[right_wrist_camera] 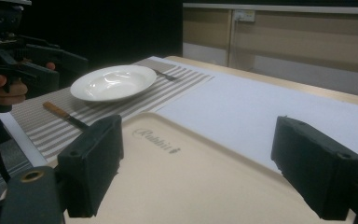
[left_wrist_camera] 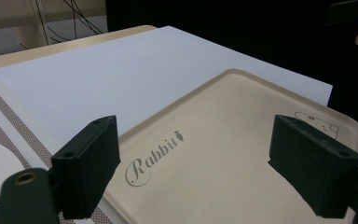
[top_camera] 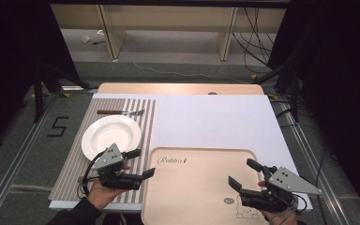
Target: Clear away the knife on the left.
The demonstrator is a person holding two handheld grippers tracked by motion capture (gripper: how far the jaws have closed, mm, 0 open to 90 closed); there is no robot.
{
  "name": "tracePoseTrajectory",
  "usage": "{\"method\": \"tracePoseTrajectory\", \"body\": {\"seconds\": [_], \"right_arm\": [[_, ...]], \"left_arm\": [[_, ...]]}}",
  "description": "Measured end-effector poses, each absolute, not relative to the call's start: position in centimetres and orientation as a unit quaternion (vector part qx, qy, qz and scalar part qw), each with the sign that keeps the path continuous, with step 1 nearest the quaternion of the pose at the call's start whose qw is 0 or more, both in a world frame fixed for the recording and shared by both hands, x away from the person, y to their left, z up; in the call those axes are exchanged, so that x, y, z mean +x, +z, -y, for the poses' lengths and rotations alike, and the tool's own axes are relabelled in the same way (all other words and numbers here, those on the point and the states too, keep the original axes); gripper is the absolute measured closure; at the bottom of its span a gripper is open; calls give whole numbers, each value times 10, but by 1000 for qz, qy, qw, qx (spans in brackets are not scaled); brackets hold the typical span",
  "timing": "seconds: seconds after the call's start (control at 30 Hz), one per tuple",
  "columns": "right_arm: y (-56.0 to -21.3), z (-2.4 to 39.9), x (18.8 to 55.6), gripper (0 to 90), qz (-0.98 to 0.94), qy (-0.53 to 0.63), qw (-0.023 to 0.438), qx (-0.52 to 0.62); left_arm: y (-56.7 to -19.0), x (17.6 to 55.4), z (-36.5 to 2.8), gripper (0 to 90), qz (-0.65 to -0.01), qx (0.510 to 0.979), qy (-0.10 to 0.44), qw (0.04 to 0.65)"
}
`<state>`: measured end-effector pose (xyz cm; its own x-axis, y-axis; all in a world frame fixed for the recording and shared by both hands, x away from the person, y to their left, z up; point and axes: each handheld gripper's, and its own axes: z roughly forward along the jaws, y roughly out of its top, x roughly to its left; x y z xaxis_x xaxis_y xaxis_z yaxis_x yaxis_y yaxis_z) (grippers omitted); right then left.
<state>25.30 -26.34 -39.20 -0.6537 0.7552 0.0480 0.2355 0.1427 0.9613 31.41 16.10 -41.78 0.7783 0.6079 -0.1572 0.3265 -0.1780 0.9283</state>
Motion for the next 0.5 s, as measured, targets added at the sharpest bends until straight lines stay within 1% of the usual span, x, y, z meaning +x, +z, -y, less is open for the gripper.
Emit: {"method": "tracePoseTrajectory", "body": {"seconds": [0.5], "right_arm": [[-392,263,253,177,-719,557,233,344]], "left_arm": [[-418,315,-161,158,-309,762,120,556]]}}
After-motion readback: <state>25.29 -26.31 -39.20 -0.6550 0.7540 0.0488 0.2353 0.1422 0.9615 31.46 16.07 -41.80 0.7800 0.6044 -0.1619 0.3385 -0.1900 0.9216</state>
